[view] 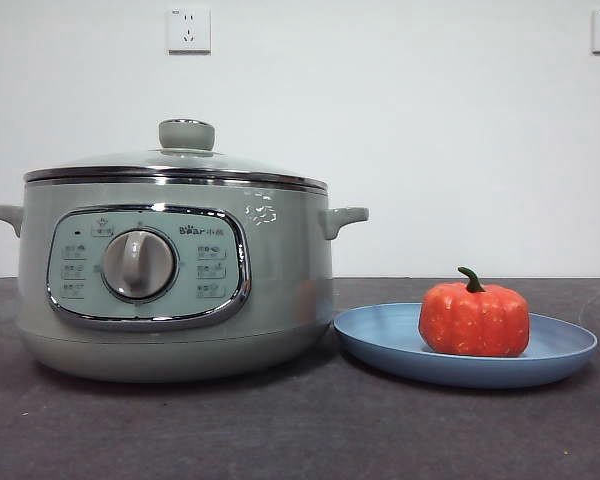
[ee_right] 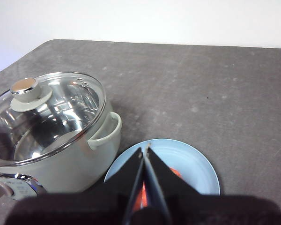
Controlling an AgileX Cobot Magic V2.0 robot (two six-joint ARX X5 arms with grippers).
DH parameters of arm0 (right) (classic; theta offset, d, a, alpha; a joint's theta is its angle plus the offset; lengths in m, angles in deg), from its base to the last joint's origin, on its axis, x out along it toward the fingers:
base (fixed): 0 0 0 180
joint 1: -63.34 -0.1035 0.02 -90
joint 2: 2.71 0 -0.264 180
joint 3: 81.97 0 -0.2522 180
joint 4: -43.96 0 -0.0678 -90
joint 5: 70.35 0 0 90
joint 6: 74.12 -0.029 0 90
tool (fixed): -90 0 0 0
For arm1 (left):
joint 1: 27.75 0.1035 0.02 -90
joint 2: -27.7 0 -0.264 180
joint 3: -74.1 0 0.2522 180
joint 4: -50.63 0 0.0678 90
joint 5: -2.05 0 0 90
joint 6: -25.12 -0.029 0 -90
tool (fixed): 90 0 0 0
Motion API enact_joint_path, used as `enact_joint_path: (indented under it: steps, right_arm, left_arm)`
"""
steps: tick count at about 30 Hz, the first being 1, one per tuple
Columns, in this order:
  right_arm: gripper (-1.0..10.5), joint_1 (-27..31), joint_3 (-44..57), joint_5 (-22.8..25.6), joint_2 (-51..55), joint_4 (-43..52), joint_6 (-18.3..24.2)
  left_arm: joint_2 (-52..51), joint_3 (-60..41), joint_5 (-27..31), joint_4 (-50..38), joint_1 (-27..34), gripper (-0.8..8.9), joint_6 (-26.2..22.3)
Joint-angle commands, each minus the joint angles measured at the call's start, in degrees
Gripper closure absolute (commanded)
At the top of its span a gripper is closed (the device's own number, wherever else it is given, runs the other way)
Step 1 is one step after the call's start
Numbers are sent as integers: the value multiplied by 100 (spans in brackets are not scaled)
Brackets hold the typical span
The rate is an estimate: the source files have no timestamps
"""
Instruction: Take the pumpkin out from the steamer,put the pumpkin in the blue plate,close the lid
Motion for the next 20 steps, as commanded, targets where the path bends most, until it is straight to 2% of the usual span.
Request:
enact_joint_path:
  steps: [1,5,13,20]
  right_arm:
    - [946,-7,35,17,9,13,-11]
    - [946,-7,35,20,9,13,-11]
    - [946,-7,35,20,9,13,-11]
    - [946,-7,35,20,7,-66,-13]
  left_arm:
    - [-26,-603,-4,-522,44,817,22]
    - [-26,-1130,-114,-892,46,817,39]
    - [-26,-1567,-310,-844,50,817,44]
    - [-24,-1569,-439,-872,50,817,72]
